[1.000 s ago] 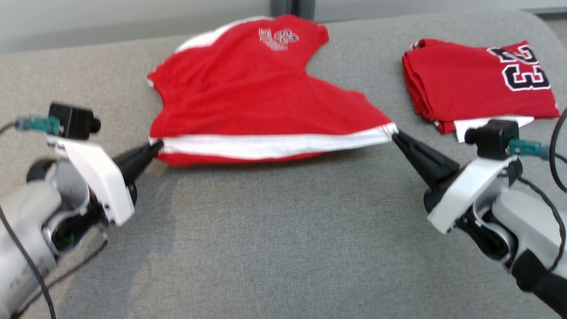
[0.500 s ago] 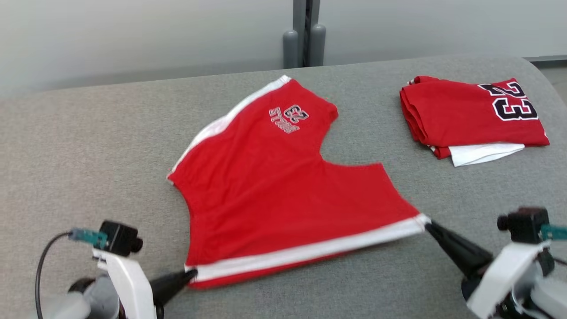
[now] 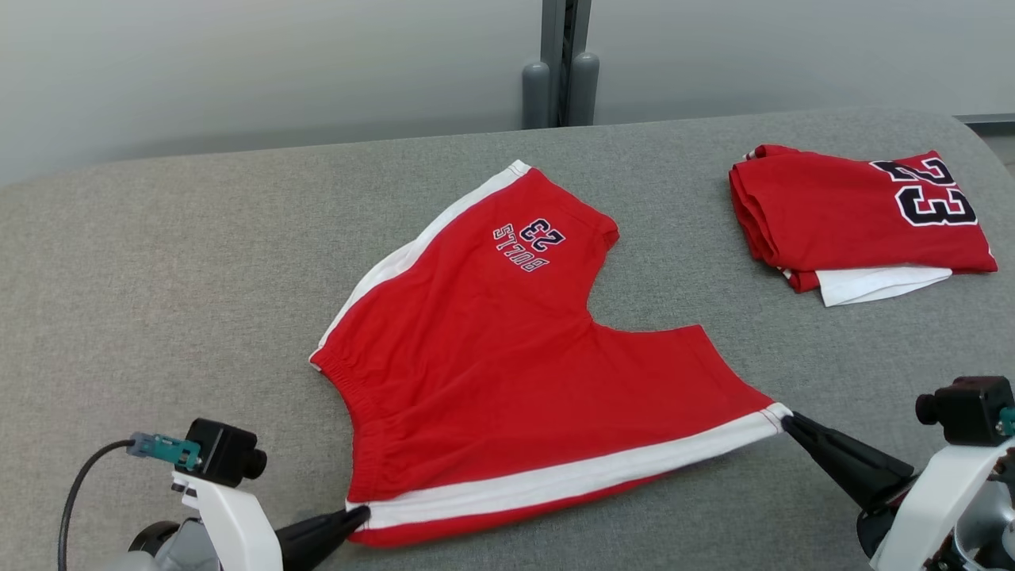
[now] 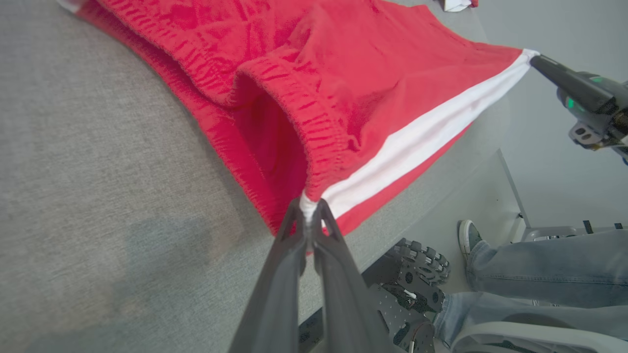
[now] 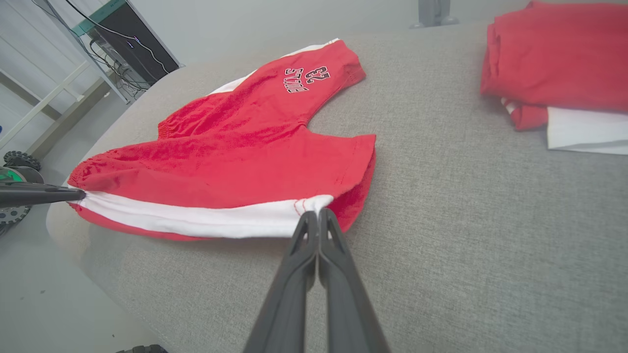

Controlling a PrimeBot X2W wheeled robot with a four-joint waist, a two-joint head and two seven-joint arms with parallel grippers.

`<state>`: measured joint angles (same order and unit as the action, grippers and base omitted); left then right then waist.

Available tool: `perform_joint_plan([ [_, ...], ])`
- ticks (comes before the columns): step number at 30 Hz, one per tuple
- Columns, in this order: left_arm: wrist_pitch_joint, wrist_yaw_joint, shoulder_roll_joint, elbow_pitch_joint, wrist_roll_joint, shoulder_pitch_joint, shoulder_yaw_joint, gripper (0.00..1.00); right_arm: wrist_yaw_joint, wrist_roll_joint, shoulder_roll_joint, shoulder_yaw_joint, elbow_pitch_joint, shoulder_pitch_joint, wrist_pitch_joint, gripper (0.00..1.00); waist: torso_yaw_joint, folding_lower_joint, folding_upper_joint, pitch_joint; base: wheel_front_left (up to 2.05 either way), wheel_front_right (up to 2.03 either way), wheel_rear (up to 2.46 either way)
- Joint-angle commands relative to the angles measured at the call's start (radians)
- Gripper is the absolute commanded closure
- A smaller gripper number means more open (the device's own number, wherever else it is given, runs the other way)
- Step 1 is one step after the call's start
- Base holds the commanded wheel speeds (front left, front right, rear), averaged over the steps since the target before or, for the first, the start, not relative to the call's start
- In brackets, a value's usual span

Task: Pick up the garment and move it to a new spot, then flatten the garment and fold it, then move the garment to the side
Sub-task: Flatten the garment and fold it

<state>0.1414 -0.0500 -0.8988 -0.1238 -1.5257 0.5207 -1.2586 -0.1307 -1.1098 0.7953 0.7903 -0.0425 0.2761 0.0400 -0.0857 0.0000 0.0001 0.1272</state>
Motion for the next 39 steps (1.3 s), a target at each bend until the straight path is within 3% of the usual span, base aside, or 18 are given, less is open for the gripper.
perform_joint_plan([
  [1,-0.013,-0.003,0.001,0.001,-0.003,0.014,0.014,1.00,0.000,0.013,-0.004,-0.019,0.008,-0.011,-0.013,1.00,0.003,0.0000,-0.0001,0.000,0.00,0.00,0.00],
  [10,0.051,0.047,0.024,0.020,-0.051,0.097,0.056,1.00,0.000,0.081,-0.075,-0.195,0.035,0.061,-0.149,1.00,0.043,0.0000,-0.0001,0.055,0.00,0.00,0.00],
  [19,0.250,0.102,0.110,0.116,-0.152,0.307,0.119,1.00,0.000,0.083,-0.113,-0.262,-0.004,0.254,-0.268,1.00,0.132,0.0000,-0.0001,0.180,0.00,0.00,0.00],
  [26,0.471,0.088,0.186,0.261,-0.317,0.460,0.162,1.00,0.000,0.076,-0.133,-0.227,-0.090,0.431,-0.325,1.00,0.166,0.0000,-0.0001,0.241,0.00,0.00,0.00],
  [33,0.538,0.063,0.228,0.352,-0.374,0.551,0.203,1.00,0.000,0.091,-0.146,-0.146,-0.189,0.601,-0.334,1.00,0.181,0.0000,-0.0001,0.297,0.00,0.00,0.00],
  [39,0.564,0.032,0.264,0.416,-0.361,0.607,0.202,1.00,0.000,0.090,-0.161,-0.069,-0.313,0.746,-0.291,1.00,0.204,0.0000,-0.0001,0.351,0.00,0.00,0.00],
])
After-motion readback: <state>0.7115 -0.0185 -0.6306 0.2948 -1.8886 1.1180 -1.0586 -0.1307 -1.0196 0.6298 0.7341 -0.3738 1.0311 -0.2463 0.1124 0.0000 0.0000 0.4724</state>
